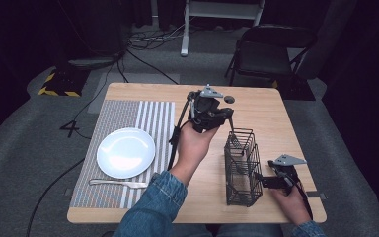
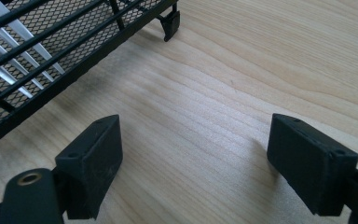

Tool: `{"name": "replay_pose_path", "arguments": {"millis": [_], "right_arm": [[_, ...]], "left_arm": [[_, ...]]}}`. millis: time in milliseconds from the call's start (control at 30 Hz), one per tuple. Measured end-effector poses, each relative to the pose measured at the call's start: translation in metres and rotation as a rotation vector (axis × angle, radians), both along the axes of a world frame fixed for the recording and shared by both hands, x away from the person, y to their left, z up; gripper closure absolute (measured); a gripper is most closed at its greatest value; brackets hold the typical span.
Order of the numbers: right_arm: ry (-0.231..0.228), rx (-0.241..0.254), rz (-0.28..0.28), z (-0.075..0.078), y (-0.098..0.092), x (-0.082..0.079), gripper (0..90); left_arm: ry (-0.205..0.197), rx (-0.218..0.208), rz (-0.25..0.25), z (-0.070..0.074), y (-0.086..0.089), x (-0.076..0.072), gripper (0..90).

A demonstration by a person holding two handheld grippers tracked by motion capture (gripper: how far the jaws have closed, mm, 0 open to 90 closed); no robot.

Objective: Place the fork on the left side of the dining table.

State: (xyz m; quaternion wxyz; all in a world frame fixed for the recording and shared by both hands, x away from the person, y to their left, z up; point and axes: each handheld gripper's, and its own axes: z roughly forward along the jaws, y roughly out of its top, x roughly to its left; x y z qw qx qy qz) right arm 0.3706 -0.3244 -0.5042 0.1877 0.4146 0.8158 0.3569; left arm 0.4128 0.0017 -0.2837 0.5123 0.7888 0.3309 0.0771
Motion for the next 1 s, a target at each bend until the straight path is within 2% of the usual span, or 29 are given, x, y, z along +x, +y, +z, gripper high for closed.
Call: {"name": "replay_pose_path", "arguments": {"millis": [133,200,333,400,633,1000], "right_arm": [[-0.001,-0.001,0.0,0.0,0.0,0.0,18.0],[-0.001,-0.001,0.0,0.0,0.0,0.0,18.1],[-0.002,-0.001,0.0,0.0,0.0,0.0,18.1],[-0.003,-0.001,0.0,0.0,0.0,0.0,18.1],[-0.002,-0.001,0.0,0.0,0.0,0.0,18.1],[-0.002,-0.001,0.0,0.0,0.0,0.0,18.0]], "left_arm": [[0.002,-0.024,-0.022,0.015,0.008,-0.001,85.9],[0.0,-0.025,-0.02,0.018,0.008,-0.002,85.9],[-0.04,0.011,-0.012,0.029,0.01,-0.004,85.9],[-0.049,0.012,-0.008,0.033,0.012,-0.005,85.9],[-0.067,-0.008,0.012,0.041,0.023,-0.008,85.9],[-0.087,-0.016,0.075,0.043,0.066,-0.006,85.8]]}}
